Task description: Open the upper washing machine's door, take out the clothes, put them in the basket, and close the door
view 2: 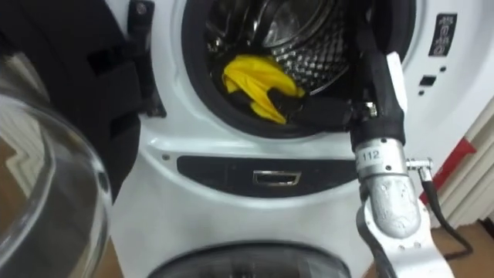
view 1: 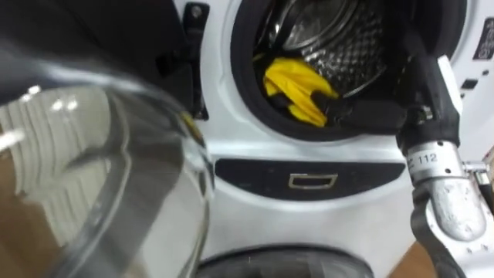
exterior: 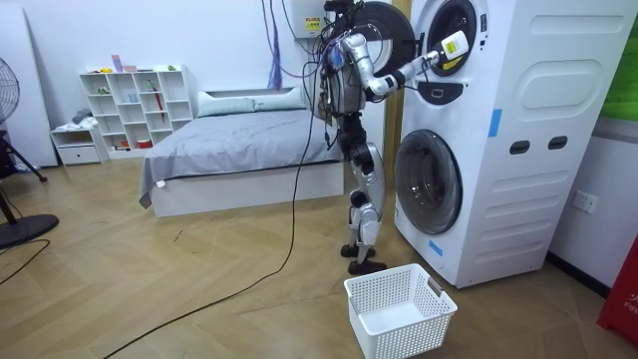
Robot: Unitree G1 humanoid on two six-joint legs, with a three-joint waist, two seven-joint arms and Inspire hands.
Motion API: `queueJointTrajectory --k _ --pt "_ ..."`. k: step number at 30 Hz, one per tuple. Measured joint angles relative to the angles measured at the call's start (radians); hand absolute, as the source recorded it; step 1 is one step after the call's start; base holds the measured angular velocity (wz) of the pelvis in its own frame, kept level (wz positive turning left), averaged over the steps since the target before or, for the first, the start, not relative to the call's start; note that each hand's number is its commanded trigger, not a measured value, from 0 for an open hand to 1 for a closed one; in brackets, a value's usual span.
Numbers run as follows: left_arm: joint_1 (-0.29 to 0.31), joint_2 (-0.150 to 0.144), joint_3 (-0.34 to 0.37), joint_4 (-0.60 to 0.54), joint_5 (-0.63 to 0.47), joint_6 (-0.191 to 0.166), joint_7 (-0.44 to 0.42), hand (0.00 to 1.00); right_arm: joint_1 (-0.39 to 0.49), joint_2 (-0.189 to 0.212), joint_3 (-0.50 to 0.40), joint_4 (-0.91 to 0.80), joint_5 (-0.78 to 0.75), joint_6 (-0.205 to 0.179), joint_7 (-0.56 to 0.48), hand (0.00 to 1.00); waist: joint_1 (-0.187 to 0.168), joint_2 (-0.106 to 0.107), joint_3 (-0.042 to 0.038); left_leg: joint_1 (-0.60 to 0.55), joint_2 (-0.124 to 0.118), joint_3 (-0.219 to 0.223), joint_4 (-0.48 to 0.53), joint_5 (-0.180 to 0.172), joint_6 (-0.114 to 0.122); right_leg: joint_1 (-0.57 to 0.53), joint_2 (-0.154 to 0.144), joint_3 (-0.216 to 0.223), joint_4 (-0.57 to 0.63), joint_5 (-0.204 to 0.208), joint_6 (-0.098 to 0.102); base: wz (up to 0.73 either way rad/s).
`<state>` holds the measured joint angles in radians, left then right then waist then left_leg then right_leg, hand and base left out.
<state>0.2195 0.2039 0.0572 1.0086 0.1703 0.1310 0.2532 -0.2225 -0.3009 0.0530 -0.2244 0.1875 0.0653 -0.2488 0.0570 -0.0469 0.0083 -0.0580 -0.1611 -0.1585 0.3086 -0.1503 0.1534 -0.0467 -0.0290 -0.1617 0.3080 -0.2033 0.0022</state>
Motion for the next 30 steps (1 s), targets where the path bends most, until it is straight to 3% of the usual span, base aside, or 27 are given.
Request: queueJointTrajectory --k 1,3,4,6,8,10,11,12,13,14,15,16,20,25,30 --pt "0.009 0.000 0.000 -0.001 0.000 0.003 0.000 0.00 0.000 0.000 0.000 -0.002 0.000 0.001 0.001 0.00 0.001 0.000 -0.0002 -0.001 -0.006 -0.017 0.000 0.001 -0.001 0.008 0.002 0.000 -0.004 0.015 -0.001 0.03" --pt "0.035 -0.003 0.000 -0.002 0.000 0.022 0.000 0.00 -0.001 0.000 0.000 -0.008 0.001 0.001 0.011 0.00 0.003 0.002 0.0002 -0.003 -0.013 -0.047 0.000 0.006 0.006 0.048 0.011 -0.002 -0.028 0.092 0.001 0.04" --pt "0.039 -0.005 0.000 -0.002 0.000 0.028 0.000 0.00 -0.001 0.000 0.002 -0.014 0.004 0.001 0.012 0.00 0.003 0.004 0.0004 -0.006 -0.017 -0.068 0.000 0.007 0.005 0.065 0.016 -0.002 -0.057 0.099 0.003 0.11" --pt "0.038 -0.006 0.000 -0.002 0.000 0.035 0.000 0.00 -0.008 0.000 0.009 -0.016 0.001 0.003 0.013 0.00 0.011 0.003 0.0002 -0.009 -0.028 -0.098 0.000 0.012 -0.003 0.067 0.021 0.006 -0.076 0.099 0.000 0.06" --pt "0.035 -0.007 0.000 -0.005 0.000 0.038 0.000 0.00 -0.026 0.000 0.021 -0.018 -0.004 0.020 0.021 0.00 0.017 0.003 0.0002 -0.018 -0.027 -0.102 0.000 0.018 -0.011 0.067 0.028 0.018 -0.083 0.092 -0.017 0.02" --pt "0.028 -0.014 0.000 -0.006 -0.001 0.041 -0.001 0.00 -0.038 -0.005 0.035 -0.019 -0.005 0.030 0.025 0.00 0.026 0.004 0.0012 -0.022 -0.025 -0.113 0.000 0.030 -0.029 0.066 0.027 -0.012 -0.094 0.066 -0.029 0.14" --pt "0.026 -0.017 0.000 -0.006 -0.001 0.042 -0.002 0.00 -0.039 -0.008 0.035 -0.020 -0.005 0.034 0.026 0.00 0.027 0.004 0.0007 -0.023 -0.020 -0.107 -0.001 0.034 -0.035 0.066 0.021 -0.033 -0.093 0.064 -0.031 0.28" --pt "0.024 -0.023 0.000 -0.006 -0.002 0.043 -0.002 0.00 -0.039 -0.011 0.035 -0.026 -0.007 0.042 0.032 0.00 0.028 0.001 -0.0011 -0.031 0.006 -0.055 -0.001 0.036 -0.039 0.061 0.005 -0.087 -0.087 0.059 -0.034 0.25" --pt "0.025 -0.027 0.000 -0.006 -0.003 0.045 -0.002 0.00 -0.039 -0.013 0.034 -0.028 -0.010 0.045 0.036 0.00 0.028 0.003 -0.0027 -0.037 0.022 -0.023 0.004 0.034 -0.043 0.059 -0.003 -0.115 -0.085 0.057 -0.034 0.25" --pt "0.025 -0.032 0.000 -0.006 -0.003 0.048 -0.002 0.00 -0.040 -0.015 0.033 -0.030 -0.020 0.045 0.044 0.00 0.028 0.004 -0.0025 -0.053 0.053 0.036 0.023 0.022 -0.059 0.058 -0.014 -0.164 -0.085 0.057 -0.034 0.14" --pt "0.026 -0.033 0.000 -0.006 -0.004 0.059 -0.002 0.00 -0.043 -0.021 0.032 -0.030 -0.022 0.048 0.055 0.00 0.030 0.005 -0.0029 -0.071 0.067 0.054 0.028 0.012 -0.065 0.057 -0.015 -0.195 -0.083 0.057 -0.034 0.09" --pt "0.026 -0.030 0.003 -0.006 -0.005 0.071 -0.002 0.00 -0.045 -0.024 0.032 -0.030 -0.019 0.058 0.067 0.00 0.031 0.002 -0.0055 -0.074 0.060 0.030 0.017 0.013 -0.067 0.052 -0.012 -0.195 -0.086 0.057 -0.034 0.00" --pt "0.014 -0.029 0.021 -0.016 -0.004 0.078 -0.005 0.00 -0.047 -0.027 0.032 -0.031 -0.020 0.073 0.102 0.00 0.027 -0.021 -0.0136 -0.073 0.064 0.025 -0.008 0.032 -0.087 0.051 -0.012 -0.209 -0.087 0.054 -0.042 0.09" --pt "0.014 -0.027 0.031 -0.007 -0.005 0.080 -0.004 0.00 -0.047 -0.028 0.030 -0.064 -0.018 0.112 0.129 0.00 0.026 -0.023 -0.0142 -0.071 0.076 0.023 -0.010 0.037 -0.091 0.062 -0.013 -0.254 -0.089 0.047 -0.055 0.08" --pt "0.029 -0.026 0.059 0.004 -0.004 0.082 -0.010 0.00 -0.047 -0.029 0.033 -0.102 -0.030 0.151 0.169 0.00 0.025 -0.025 -0.0141 -0.060 0.082 0.033 -0.023 0.041 -0.098 0.067 -0.010 -0.256 -0.089 0.042 -0.063 0.00"
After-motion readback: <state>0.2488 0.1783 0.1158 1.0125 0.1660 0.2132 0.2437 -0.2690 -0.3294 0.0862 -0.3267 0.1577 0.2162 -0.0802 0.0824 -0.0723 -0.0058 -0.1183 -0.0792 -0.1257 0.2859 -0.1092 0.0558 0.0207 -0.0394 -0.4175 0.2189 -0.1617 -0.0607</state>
